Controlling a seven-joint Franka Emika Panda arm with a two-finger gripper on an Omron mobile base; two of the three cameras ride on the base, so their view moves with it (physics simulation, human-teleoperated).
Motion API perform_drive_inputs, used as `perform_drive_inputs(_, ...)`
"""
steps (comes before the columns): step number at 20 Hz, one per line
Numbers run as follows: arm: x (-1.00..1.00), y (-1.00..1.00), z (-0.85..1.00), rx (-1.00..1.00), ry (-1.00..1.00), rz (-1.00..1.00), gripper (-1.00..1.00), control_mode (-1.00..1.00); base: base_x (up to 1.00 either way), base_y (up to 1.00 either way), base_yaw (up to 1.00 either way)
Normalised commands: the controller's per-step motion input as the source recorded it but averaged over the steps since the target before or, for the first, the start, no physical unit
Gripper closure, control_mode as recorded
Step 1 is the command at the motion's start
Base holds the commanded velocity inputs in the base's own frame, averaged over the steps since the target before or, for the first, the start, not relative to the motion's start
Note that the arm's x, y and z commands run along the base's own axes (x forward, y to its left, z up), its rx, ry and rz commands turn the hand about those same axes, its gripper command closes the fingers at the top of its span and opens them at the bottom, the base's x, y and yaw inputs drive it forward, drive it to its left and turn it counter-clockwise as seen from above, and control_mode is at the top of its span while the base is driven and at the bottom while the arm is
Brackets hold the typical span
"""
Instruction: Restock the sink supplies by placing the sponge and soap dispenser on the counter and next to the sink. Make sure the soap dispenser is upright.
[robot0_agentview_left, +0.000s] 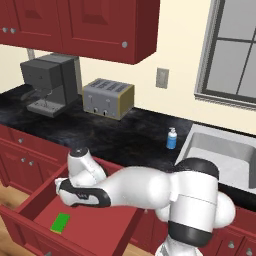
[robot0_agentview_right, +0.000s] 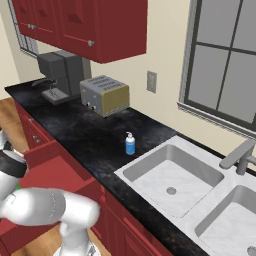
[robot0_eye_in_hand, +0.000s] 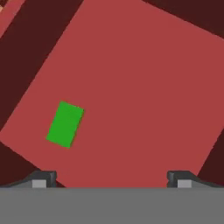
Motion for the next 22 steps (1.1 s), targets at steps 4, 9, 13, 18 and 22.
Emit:
perform_drive_inputs(4, 0.01, 0.18, -0.6, 0.04, 0.06, -0.29, -1.0, -1.0, 0.0, 0.0, 0.0)
perform_drive_inputs(9, -0.02, 0.42, -0.44, 0.01, 0.02, -0.26, -1.0, -1.0, 0.0, 0.0, 0.0)
perform_drive_inputs(13, 0.0, 0.28, -0.23, 0.0, 0.06, -0.19, -1.0, -1.0, 0.0, 0.0, 0.0)
perform_drive_inputs(18, 0.11, 0.18, -0.08, 0.0, 0.16, -0.14, -1.0, -1.0, 0.0, 0.0, 0.0)
perform_drive_inputs(22, 0.03, 0.13, -0.19, 0.0, 0.11, -0.09, -1.0, -1.0, 0.0, 0.0, 0.0)
